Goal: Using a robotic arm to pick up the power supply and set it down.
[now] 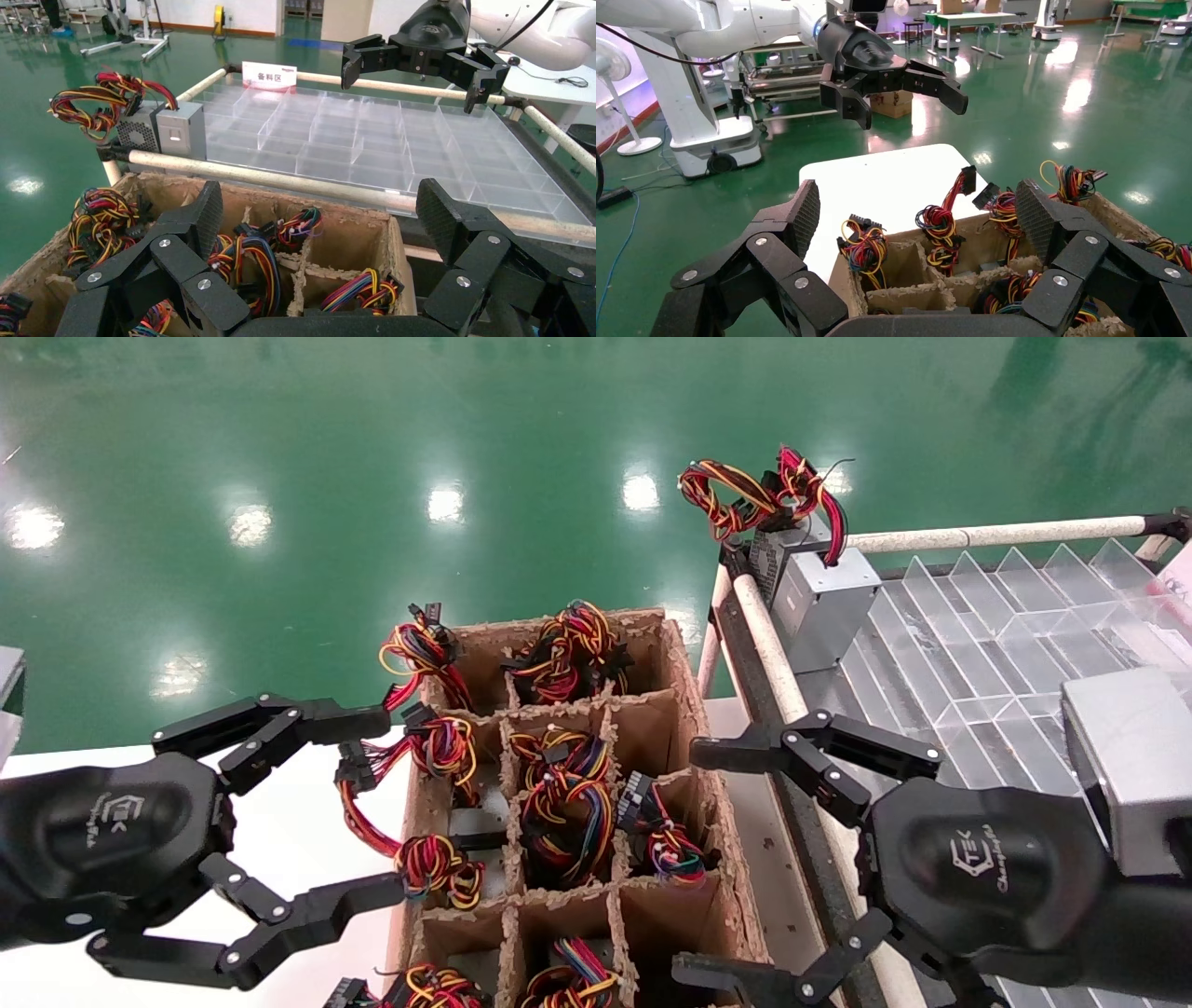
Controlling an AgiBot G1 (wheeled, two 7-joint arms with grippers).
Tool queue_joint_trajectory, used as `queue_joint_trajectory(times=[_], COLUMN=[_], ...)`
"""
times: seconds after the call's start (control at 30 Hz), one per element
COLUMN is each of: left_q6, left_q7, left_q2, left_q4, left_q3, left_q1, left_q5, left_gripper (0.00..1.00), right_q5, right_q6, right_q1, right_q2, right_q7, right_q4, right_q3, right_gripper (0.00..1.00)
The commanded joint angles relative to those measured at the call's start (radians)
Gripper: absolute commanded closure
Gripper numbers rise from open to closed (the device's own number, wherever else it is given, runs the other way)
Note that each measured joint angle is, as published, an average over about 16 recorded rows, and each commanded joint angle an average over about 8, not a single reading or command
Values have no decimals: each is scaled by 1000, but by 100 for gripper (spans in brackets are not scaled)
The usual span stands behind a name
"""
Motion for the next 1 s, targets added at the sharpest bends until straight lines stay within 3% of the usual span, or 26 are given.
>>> queue_joint_trajectory(times=[0.03,0.4,0.67,1.0], left_q6=[0,0,0,0], left_q7=[0,0,0,0], left_q2=[0,0,0,0], left_q4=[0,0,0,0], left_q3=[0,0,0,0], left_q1=[0,0,0,0], left_q5=[0,0,0,0], left_gripper=[0,1,100,100], right_q5=[0,0,0,-30], right_q6=[0,0,0,46], right_q1=[0,0,0,5], right_q2=[0,0,0,-10], right_q7=[0,0,0,-18], right_q4=[0,0,0,3], right_q3=[0,0,0,3], right_gripper=[0,0,0,0])
